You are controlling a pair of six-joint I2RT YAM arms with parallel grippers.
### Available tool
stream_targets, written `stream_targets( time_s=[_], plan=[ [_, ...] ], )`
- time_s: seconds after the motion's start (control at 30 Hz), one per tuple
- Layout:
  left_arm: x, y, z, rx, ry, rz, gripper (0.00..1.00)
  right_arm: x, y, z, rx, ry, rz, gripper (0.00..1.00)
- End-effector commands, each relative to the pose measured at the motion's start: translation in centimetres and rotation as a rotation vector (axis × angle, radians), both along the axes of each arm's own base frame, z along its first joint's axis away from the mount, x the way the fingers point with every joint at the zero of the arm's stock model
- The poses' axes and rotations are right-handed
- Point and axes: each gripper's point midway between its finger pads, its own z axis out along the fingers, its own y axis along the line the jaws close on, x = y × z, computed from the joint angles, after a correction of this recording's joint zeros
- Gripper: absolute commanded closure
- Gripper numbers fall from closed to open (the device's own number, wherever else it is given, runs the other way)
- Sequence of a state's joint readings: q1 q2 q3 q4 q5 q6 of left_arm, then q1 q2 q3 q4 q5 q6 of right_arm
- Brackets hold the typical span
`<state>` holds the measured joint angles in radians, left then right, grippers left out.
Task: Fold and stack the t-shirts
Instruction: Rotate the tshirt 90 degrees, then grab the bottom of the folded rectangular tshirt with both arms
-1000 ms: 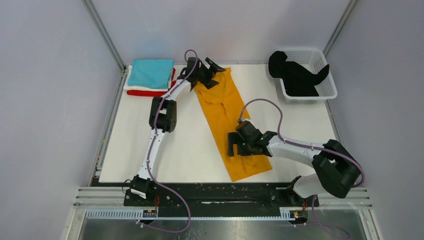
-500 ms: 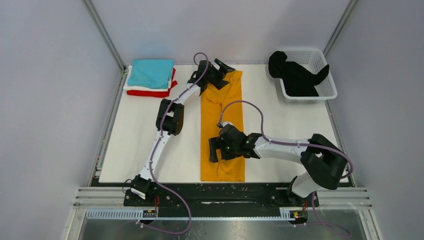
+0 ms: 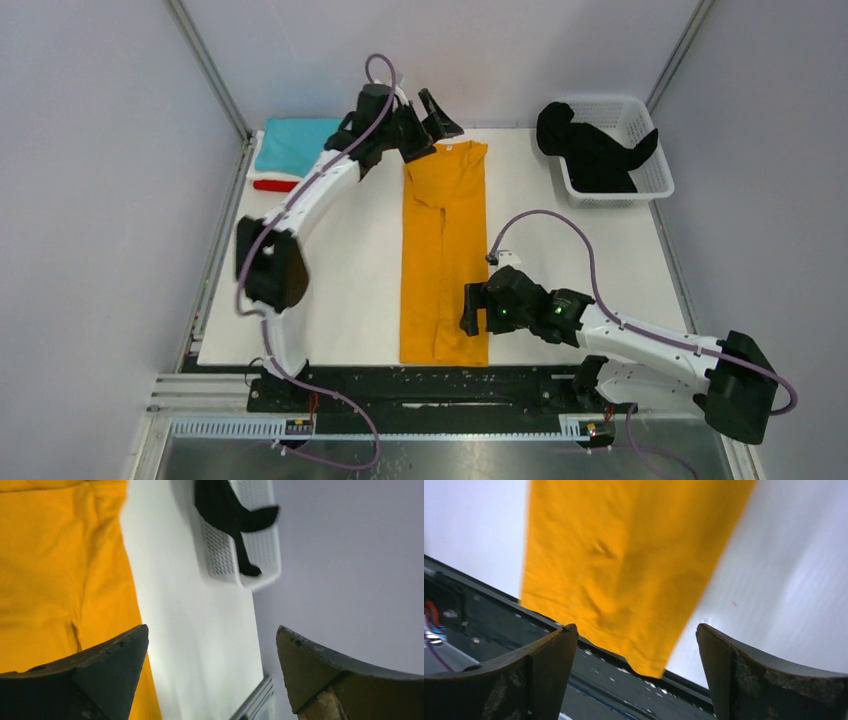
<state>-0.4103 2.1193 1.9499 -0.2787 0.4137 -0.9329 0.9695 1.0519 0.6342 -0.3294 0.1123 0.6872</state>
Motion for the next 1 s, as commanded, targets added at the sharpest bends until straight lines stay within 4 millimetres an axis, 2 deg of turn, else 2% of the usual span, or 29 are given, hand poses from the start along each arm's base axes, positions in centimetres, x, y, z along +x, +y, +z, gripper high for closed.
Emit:
stream_targets(
  time_s=[0.0,0.13,0.3,0.4,0.53,0.63,0.73,0.97],
  plan=[
    [-10.6,2.5,2.3,0.244,-0.154,-0.063,0.01,-2.7,-2.3,-2.7,-0.032,0.122,-0.061,0.05],
    [-18.7,5.1,-2.4,0.354,-0.074,-0.044,0.01,-3.8,-2.1,-3.6,-0.039,0.169,-0.042,0.09],
    [-26.9,8.9,-7.6,0.428,0.047,-0.054,0.03,-5.1,-0.7,-4.6,-0.021,0.234,0.006,0.18],
    [-31.5,10.7,-11.0,0.455,0.14,-0.086,0.05,-6.0,0.0,-5.1,0.015,0.276,0.024,0.24],
    [-36.7,12.0,-15.1,0.45,0.272,-0.15,0.06,-6.7,-1.1,-6.2,-0.029,0.302,0.003,0.27],
    [-39.7,11.7,-17.3,0.418,0.35,-0.229,0.07,-7.2,-1.7,-7.0,-0.051,0.326,-0.015,0.31],
    [-41.8,11.3,-18.8,0.407,0.399,-0.277,0.09,-7.5,-2.1,-7.6,-0.072,0.348,-0.039,0.35],
    [-43.5,10.4,-21.0,0.405,0.462,-0.323,0.24,-7.8,-2.2,-8.1,-0.059,0.37,-0.069,0.46]
  ],
)
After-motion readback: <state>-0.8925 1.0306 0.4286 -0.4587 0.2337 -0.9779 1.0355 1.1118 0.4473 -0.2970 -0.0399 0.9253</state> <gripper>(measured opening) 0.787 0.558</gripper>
